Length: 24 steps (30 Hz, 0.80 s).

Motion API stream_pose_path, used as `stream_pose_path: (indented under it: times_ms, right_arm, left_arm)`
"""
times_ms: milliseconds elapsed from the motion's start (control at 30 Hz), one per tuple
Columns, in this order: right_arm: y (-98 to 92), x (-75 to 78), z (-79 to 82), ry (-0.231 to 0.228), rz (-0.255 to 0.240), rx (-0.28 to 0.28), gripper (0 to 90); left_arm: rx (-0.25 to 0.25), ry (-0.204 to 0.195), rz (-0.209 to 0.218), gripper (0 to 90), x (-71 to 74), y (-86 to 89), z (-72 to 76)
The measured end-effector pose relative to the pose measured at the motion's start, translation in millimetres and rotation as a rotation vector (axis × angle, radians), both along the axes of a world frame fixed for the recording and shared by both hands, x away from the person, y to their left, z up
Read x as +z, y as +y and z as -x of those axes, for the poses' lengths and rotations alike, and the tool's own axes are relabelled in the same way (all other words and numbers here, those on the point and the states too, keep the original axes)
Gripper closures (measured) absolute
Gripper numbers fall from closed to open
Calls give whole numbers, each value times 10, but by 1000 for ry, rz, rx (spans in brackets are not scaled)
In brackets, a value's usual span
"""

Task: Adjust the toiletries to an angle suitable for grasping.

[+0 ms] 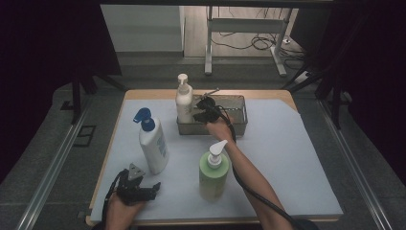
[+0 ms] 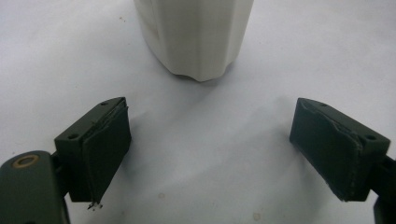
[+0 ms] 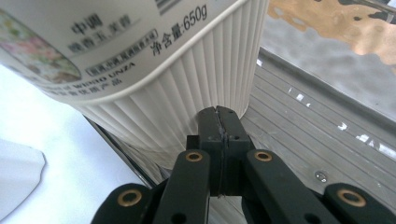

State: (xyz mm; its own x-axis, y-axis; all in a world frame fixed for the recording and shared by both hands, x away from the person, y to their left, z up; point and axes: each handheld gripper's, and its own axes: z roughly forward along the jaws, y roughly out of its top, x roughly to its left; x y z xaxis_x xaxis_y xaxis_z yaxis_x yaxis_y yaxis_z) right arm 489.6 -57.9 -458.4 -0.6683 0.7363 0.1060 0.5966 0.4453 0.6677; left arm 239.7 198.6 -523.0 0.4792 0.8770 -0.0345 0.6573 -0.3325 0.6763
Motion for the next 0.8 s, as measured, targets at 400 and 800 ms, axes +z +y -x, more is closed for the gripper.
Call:
stream_pose_path:
  times_ms: [400,800]
  right_arm:
    - [-97,16,-2,-43,51,-6,642]
    - [-313,140,62,-55,-20,25,412]
  left_arm:
    - [0,-1,0,123,0,0,1]
    - [0,-1,0,123,-1,1,1]
